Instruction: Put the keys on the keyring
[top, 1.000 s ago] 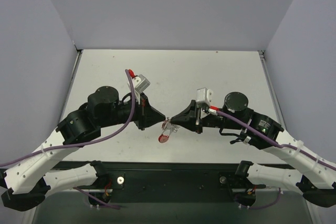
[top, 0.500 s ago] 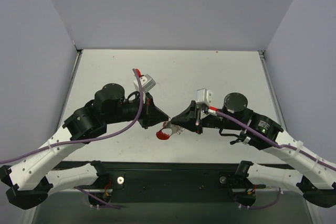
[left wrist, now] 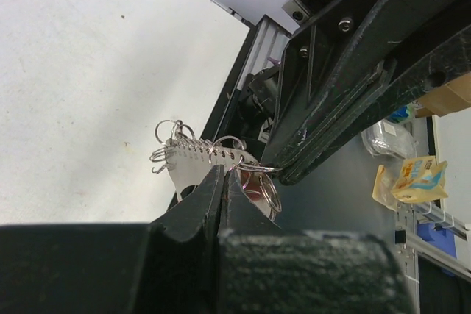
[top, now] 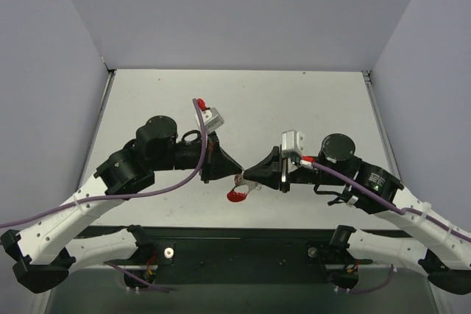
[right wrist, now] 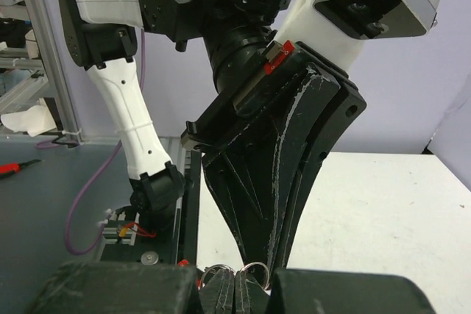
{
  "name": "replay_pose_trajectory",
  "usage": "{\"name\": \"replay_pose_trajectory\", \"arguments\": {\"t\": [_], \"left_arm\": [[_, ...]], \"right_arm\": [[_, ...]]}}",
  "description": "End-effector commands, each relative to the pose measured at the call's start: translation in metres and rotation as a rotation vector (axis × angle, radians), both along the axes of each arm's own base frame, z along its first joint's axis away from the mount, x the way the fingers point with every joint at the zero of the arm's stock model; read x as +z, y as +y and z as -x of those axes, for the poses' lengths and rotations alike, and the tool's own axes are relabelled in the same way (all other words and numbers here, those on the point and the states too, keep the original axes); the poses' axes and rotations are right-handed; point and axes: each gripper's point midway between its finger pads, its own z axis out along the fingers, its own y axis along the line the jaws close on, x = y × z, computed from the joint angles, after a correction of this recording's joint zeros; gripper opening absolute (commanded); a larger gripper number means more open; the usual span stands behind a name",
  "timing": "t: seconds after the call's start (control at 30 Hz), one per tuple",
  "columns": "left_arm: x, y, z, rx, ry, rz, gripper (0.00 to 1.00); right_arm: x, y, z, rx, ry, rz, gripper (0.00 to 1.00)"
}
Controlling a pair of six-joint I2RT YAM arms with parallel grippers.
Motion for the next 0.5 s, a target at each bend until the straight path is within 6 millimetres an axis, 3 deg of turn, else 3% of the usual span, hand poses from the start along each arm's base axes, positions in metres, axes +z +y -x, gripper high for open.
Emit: {"name": "replay_pose_trajectory", "arguments": {"t": [0.0,0.07,0.1,0.23,0.47], "left_arm": [[0.007,0.000,0.004,-0.037,-0.066,0.031,0.19],[0.003,0.009,0.002,-0.005,-0.080,0.003,0.39],[-0.002,0.013,-0.002,0.016,-0.106,-0.020,0.56],[-0.002,0.034,-0.010,0.106,-0.173,-0.031,0.77],[0.012,0.062,-0.013,0.194,-0.297,-0.015,0.81]], "right_arm": [[0.054,0.003,0.013,0.077,-0.127,-0.178,0.00],[0.055,0.002,0.015,0.088,-0.129,-0.182,0.00],[0.056,0.002,0.016,0.091,-0.128,-0.182,0.00],[0.054,0.003,0.020,0.125,-0.115,-0.167,0.00],[0.048,0.002,0.025,0.196,-0.075,-0.134,0.00]]}}
